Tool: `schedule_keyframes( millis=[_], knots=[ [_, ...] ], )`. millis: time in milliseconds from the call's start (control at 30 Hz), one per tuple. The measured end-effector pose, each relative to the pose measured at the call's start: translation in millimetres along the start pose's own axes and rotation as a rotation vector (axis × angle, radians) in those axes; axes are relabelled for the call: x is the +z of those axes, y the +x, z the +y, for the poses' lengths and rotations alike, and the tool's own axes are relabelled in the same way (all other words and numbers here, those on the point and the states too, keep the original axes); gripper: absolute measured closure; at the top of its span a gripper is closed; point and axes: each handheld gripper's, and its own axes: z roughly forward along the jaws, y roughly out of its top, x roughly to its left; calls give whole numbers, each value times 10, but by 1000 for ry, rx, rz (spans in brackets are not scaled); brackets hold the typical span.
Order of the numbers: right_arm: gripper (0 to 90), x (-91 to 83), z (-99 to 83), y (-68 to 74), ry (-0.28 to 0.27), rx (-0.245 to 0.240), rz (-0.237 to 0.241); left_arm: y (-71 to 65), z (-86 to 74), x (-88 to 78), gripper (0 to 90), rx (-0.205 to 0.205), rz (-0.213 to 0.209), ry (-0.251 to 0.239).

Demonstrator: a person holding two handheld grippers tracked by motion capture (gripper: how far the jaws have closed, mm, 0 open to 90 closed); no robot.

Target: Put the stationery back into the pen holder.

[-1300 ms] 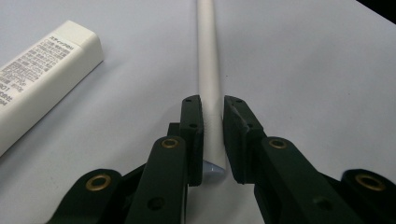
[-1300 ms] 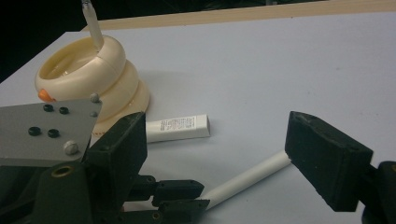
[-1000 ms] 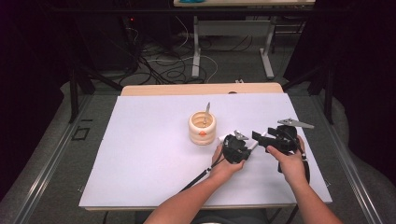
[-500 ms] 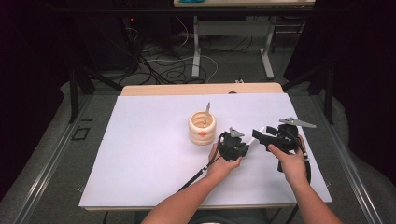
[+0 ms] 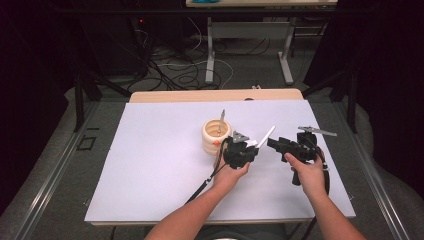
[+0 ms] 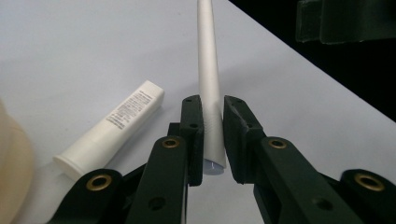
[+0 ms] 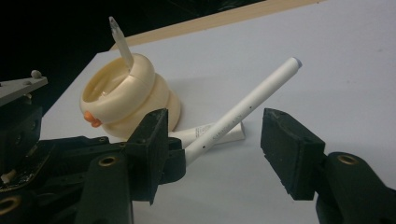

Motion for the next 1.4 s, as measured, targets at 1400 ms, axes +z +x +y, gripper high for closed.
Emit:
schedule_keyframes(
  millis=[1400],
  knots=[
    [604, 423, 22, 238, 27, 313, 166, 224, -218, -677, 786, -97, -18, -173]
  ],
)
